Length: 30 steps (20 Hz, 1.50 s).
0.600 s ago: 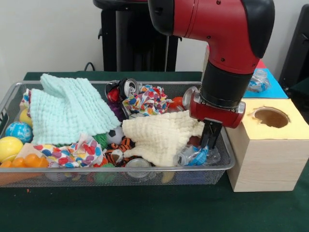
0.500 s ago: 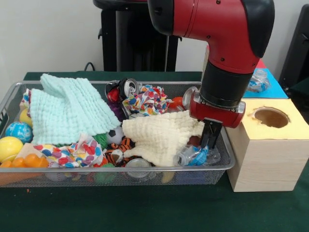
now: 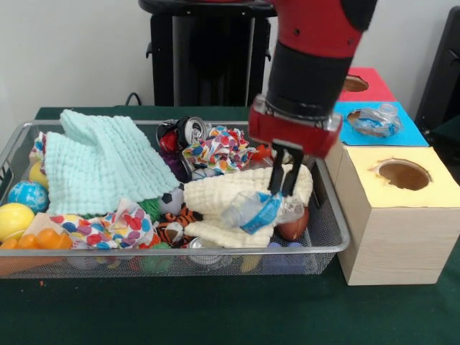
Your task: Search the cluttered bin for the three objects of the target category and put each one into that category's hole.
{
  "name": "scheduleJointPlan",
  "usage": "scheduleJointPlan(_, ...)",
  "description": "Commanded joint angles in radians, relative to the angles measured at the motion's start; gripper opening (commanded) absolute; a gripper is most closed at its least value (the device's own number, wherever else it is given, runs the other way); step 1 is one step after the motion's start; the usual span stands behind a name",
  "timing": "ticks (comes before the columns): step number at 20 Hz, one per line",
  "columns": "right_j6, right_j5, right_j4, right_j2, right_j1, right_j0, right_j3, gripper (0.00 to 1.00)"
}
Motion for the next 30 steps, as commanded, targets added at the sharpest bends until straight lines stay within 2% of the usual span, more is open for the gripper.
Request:
scheduleJointPlan(1, -0.139, 0.274, -0.035, 0.079, -0.174, -0.075, 0.042, 0.00)
scheduleJointPlan(6, -0.130, 0.402, -0.019, 0.117, -0.207, -0.096, 0.019, 0.00)
scheduleJointPlan(10, -0.021, 0.464, 0.013, 0.126, -0.237, -0.041, 0.048, 0.00)
scheduleJointPlan(17, 0.116, 0.490, 0.051, 0.120, -0.247, 0.062, 0.079, 0.00)
scheduleJointPlan(24, 0.153, 0.424, 0.083, 0.097, -0.254, 0.136, 0.135, 0.00)
scheduleJointPlan(30, 0.112, 0.241, 0.071, 0.100, -0.205, 0.139, 0.235, 0.00)
